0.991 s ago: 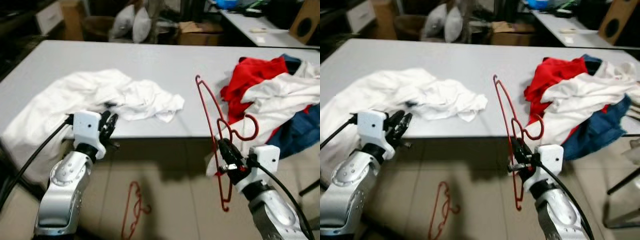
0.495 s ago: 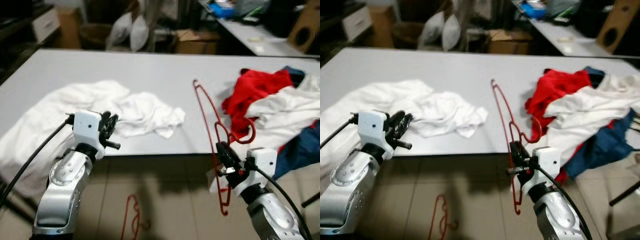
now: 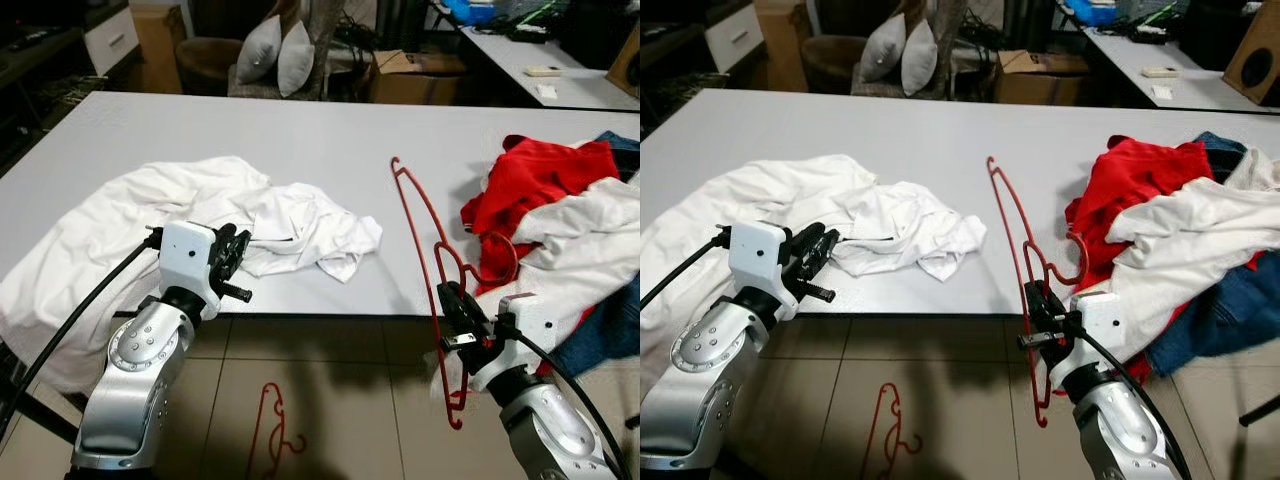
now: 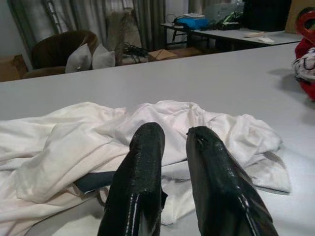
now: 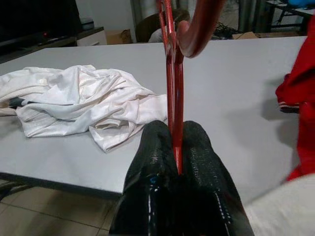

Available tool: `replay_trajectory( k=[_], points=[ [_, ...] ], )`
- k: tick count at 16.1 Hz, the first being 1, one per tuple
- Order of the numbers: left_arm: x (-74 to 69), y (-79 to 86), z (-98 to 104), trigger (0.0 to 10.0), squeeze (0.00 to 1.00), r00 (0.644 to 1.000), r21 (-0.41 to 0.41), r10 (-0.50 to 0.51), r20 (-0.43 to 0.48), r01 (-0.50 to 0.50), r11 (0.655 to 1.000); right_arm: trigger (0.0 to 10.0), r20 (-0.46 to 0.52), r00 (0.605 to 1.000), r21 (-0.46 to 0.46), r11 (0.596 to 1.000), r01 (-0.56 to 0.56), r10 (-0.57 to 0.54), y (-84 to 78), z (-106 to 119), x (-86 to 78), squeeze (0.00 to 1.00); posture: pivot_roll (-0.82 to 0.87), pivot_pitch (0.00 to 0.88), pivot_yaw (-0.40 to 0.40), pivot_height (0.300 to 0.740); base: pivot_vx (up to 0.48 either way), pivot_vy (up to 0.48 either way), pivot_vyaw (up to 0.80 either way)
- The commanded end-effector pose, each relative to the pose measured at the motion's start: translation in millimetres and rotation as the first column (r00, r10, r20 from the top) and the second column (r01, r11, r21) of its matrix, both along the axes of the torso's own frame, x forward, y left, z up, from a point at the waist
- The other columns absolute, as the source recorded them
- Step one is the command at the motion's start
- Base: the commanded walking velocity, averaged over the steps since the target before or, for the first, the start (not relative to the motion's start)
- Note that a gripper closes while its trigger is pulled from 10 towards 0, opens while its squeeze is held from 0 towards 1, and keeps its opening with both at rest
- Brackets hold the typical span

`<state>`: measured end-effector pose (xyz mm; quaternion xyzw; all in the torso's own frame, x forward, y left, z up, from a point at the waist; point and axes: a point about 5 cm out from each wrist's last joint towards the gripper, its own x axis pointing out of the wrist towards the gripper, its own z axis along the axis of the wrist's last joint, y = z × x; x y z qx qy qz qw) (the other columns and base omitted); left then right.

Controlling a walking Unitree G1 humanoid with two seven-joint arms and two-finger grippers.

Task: Hang hanger

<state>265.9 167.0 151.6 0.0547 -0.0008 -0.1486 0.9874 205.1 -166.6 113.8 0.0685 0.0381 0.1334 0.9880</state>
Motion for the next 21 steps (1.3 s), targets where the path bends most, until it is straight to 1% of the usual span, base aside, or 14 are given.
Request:
replay_trajectory(
  k=[1,3,5,6,7,9,10,12,14,15,16,17,19,21],
  points=[
    [-0.4,-2.2,2,10.0,0.00,1.000,0.002,-0.015,0.008,0.015,1.000,10.0,0.005,1.000,0.002,1.000,0.008,-0.008,-2.7,0,-0.3,0.00,0.05,0.000,-0.015,0.740,0.000,0.000,0.00],
    [1.8,-4.3,2,10.0,0.00,0.999,-0.010,-0.035,-0.010,0.035,0.999,10.0,0.010,1.000,-0.006,1.000,-0.020,0.020,-1.3,1,-0.3,0.00,0.05,0.000,-0.018,0.740,0.000,0.000,0.00],
    [8.8,-3.1,4,10.0,0.00,0.999,0.043,-0.041,-0.016,0.042,0.998,10.0,-0.003,0.998,-0.029,0.998,-0.064,0.063,-3.1,1,-1.1,0.00,0.04,0.000,-0.015,0.740,0.000,0.000,0.00],
    [17.6,-4.1,9,10.0,0.00,0.995,0.068,-0.100,-0.017,0.101,0.993,10.0,0.013,0.985,-0.069,0.982,-0.173,0.174,-4.4,8,-0.7,0.00,0.05,0.012,0.005,0.740,0.000,0.000,0.00],
    [21.7,-4.8,11,10.0,1.00,0.991,0.066,-0.134,-0.030,0.136,0.989,10.0,0.014,0.971,-0.088,0.968,-0.237,0.239,-3.6,12,0.2,0.00,0.04,0.013,0.008,0.740,0.000,0.000,0.00],
    [32.2,-3.4,4,10.0,1.00,0.979,0.116,-0.175,-0.108,0.187,0.975,10.0,-0.012,0.945,-0.188,0.927,-0.323,0.327,-3.6,15,2.5,0.00,0.02,0.006,0.014,0.740,0.000,0.000,0.00],
    [38.5,-5.5,0,10.0,1.00,0.971,0.144,-0.193,-0.143,0.213,0.966,10.0,-0.026,0.952,-0.228,0.925,-0.304,0.306,-9.7,16,6.6,0.00,0.02,0.005,0.013,0.740,0.000,0.000,0.00],
    [53.9,-5.4,-7,10.0,1.00,0.972,0.141,-0.163,-0.168,0.188,0.972,10.0,0.003,0.968,-0.244,0.939,-0.242,0.251,-19.4,21,12.1,0.00,0.02,0.000,0.008,0.740,0.000,0.000,0.00],
    [74.9,-6.6,-14,10.0,1.00,0.975,0.188,-0.136,-0.178,0.169,0.967,10.0,0.007,0.975,-0.242,0.947,-0.212,0.220,-35.6,24,14.8,0.00,0.04,0.001,0.009,0.740,0.000,0.000,0.00],
    [81.0,-4.3,-15,10.0,1.00,0.978,0.206,-0.114,-0.176,0.150,0.967,10.0,0.005,0.977,-0.246,0.947,-0.206,0.214,-38.6,25,14.5,0.00,0.04,0.009,0.009,0.740,0.000,0.000,0.00],
    [86.9,-2.1,-16,10.0,0.36,0.979,0.210,-0.098,-0.176,0.135,0.968,10.0,0.001,0.977,-0.265,0.942,-0.206,0.214,-38.8,25,13.8,0.00,0.02,0.023,0.024,0.740,0.000,0.000,0.00],
    [90.6,-2.3,-17,10.0,0.00,0.979,0.205,-0.095,-0.180,0.132,0.970,10.0,0.001,0.977,-0.277,0.938,-0.207,0.215,-38.9,26,13.6,0.00,0.01,0.029,0.026,0.740,0.000,0.000,0.00],
    [103.7,-8.4,-25,10.0,0.00,0.972,0.237,-0.095,-0.215,0.147,0.960,10.0,0.014,0.980,-0.287,0.939,-0.188,0.201,-39.5,33,9.3,0.00,-0.01,0.055,0.044,0.740,0.000,0.000,0.00],
    [108.9,-11.3,-30,10.0,0.00,0.967,0.249,-0.104,-0.232,0.162,0.955,10.0,0.003,0.980,-0.284,0.940,-0.190,0.199,-40.9,32,1.1,0.00,-0.04,0.065,0.062,0.740,0.000,0.000,0.00]
  ],
)
